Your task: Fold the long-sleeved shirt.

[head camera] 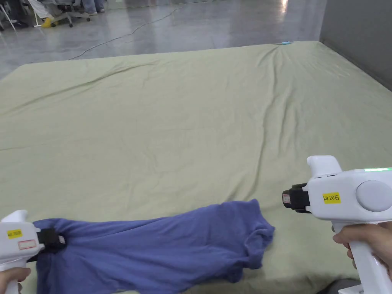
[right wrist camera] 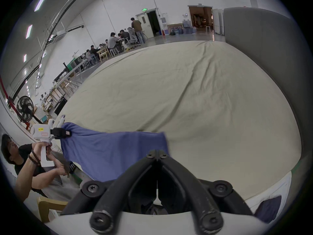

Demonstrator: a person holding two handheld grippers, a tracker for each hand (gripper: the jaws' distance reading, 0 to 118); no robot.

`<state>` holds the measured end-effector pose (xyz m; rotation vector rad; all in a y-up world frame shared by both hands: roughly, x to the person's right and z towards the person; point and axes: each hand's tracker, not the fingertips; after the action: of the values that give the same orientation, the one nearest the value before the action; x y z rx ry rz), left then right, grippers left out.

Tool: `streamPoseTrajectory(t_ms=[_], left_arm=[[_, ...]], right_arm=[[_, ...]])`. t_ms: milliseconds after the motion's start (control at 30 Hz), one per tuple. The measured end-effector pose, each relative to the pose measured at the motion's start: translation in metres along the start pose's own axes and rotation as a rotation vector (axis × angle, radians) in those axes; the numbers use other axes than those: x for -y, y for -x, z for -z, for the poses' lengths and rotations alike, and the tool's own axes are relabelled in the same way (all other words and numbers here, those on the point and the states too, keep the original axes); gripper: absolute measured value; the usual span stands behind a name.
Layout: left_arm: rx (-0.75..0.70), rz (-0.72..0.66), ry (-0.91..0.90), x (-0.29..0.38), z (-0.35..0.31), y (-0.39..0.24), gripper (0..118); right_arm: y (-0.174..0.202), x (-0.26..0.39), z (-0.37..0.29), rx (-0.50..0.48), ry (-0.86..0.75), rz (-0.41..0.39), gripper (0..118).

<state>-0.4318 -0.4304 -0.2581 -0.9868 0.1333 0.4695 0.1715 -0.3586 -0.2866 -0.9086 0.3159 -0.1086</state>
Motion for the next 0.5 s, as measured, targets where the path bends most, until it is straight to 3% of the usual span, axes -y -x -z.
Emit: streamPoseTrajectory(t_ms=[100,200,367,500], left_arm=[[0.132,-0.08,0.038,-0.009,-0.017,0.008,1],[0.251,-0.016,0.057,-0.008,-0.036,-0.016,1],[0.513,-0.004,0.138,0.003,-0.052,-0.096,1],[0.57,0.068,0.211,0.014,-0.044,-0.178,1]], right_arm=[[0.004,-0.001,0.002,-0.01,0.001,-0.003,0],[0.008,-0.001,0.002,-0.021,0.0,-0.008,0],[0.008,0.001,0.004,-0.034,-0.006,-0.002,0],[0.003,0.006,-0.002,-0.042,-0.013,0.015,0]])
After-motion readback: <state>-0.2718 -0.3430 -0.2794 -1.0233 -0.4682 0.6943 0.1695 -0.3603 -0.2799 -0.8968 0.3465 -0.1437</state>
